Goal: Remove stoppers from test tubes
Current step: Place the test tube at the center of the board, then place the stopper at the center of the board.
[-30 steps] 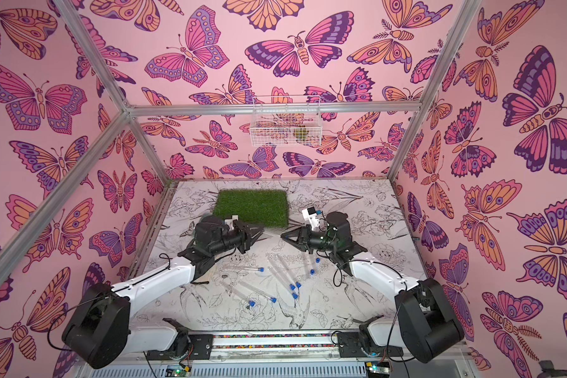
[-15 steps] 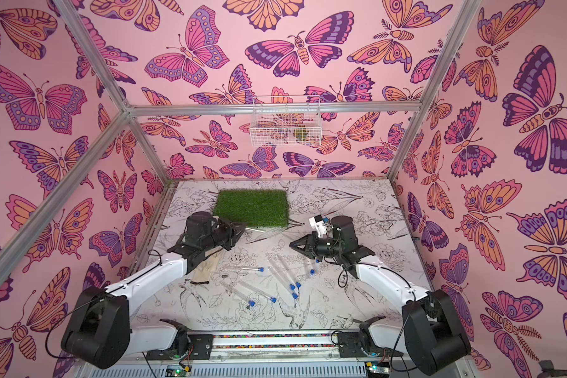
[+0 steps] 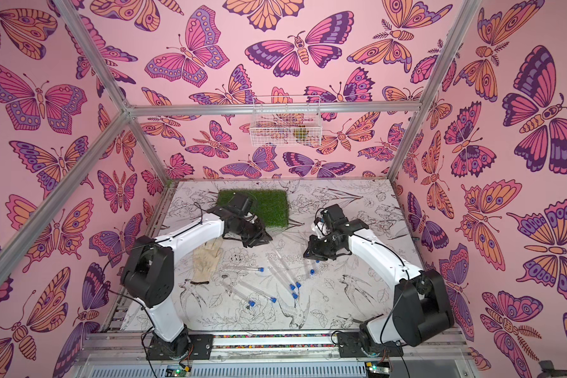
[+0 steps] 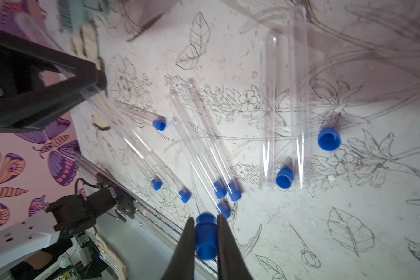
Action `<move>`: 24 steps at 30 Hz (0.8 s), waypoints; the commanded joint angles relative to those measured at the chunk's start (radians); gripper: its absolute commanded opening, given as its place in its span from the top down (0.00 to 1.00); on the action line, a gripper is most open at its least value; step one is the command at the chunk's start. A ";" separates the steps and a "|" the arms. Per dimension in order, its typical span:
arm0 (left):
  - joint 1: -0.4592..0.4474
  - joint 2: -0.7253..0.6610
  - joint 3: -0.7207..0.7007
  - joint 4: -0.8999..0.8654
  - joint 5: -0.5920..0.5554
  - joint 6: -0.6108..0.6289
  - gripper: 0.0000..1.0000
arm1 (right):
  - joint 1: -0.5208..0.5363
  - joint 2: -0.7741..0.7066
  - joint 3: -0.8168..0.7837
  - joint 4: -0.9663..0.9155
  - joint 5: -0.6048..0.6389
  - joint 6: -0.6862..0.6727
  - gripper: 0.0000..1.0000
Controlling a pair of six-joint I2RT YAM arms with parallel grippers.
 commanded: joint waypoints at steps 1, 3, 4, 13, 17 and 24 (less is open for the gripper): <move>-0.033 0.066 0.087 -0.154 -0.001 0.114 1.00 | 0.043 0.051 0.062 -0.130 0.098 -0.092 0.83; -0.049 0.106 0.118 -0.167 -0.004 0.125 1.00 | 0.060 0.080 0.083 -0.149 0.131 -0.107 0.83; -0.055 0.124 0.135 -0.177 0.000 0.133 1.00 | 0.065 0.088 0.091 -0.152 0.138 -0.111 0.83; -0.090 0.261 0.238 -0.215 0.038 0.161 1.00 | 0.087 0.188 0.144 -0.139 0.155 -0.128 0.83; -0.100 0.302 0.279 -0.216 0.043 0.157 1.00 | 0.104 0.238 0.174 -0.128 0.158 -0.128 0.83; -0.108 0.360 0.326 -0.216 0.056 0.150 1.00 | 0.130 0.333 0.210 -0.116 0.181 -0.136 0.83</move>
